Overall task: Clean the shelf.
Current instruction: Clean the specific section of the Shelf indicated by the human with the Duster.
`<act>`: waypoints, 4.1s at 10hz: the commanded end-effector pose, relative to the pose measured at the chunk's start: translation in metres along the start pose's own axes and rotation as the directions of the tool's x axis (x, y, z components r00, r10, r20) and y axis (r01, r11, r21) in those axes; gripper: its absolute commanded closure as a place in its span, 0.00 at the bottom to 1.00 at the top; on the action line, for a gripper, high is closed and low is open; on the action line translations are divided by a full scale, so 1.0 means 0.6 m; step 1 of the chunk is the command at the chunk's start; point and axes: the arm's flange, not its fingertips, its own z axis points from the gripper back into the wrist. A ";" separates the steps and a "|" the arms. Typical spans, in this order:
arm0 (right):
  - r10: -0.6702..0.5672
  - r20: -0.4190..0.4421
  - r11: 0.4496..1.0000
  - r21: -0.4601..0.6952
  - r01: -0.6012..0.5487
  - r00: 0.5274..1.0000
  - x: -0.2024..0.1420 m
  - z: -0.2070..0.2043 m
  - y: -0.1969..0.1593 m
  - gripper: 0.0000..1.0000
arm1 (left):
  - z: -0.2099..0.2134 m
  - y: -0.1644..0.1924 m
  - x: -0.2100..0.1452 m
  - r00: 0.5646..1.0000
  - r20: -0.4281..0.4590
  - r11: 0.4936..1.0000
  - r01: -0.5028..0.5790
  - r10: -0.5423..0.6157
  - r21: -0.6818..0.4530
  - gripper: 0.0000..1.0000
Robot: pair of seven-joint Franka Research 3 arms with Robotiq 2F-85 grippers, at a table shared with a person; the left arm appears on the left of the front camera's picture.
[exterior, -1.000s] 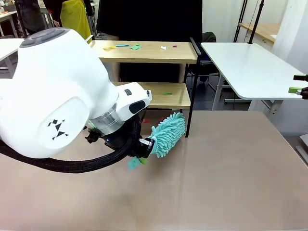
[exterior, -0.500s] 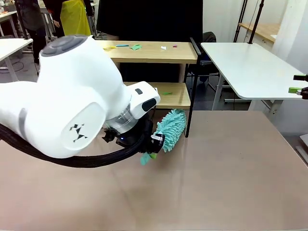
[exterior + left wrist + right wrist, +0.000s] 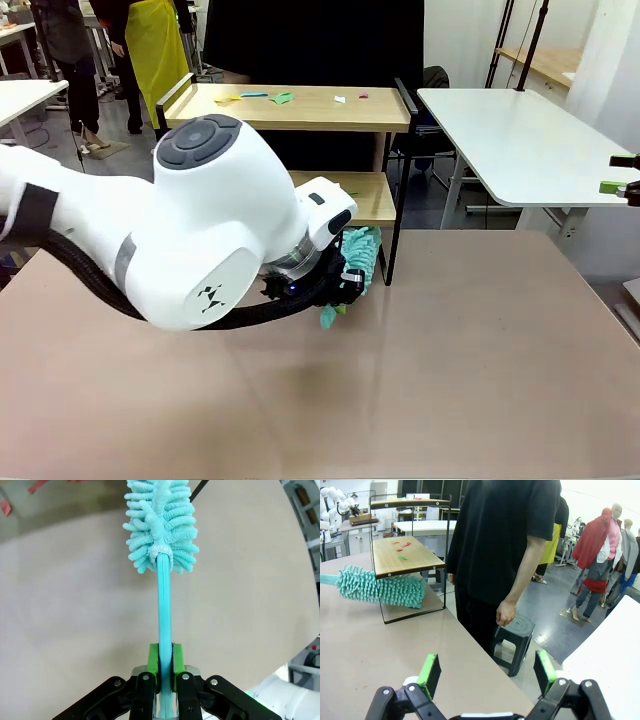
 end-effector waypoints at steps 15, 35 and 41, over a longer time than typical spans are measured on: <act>-0.006 -0.019 1.000 -0.008 0.005 1.000 0.013 -0.005 0.003 0.00 | -0.191 -0.048 0.069 0.995 -0.096 0.998 -0.018 0.025 0.067 0.87; -0.006 -0.019 1.000 -0.008 0.005 1.000 0.013 -0.005 0.003 0.00 | -0.186 0.111 0.053 0.983 -0.106 0.934 -0.103 0.147 0.341 0.87; -0.006 -0.019 1.000 -0.008 0.005 1.000 0.013 -0.005 0.003 0.00 | -0.138 0.204 0.057 0.974 -0.152 0.898 -0.086 0.167 0.430 0.87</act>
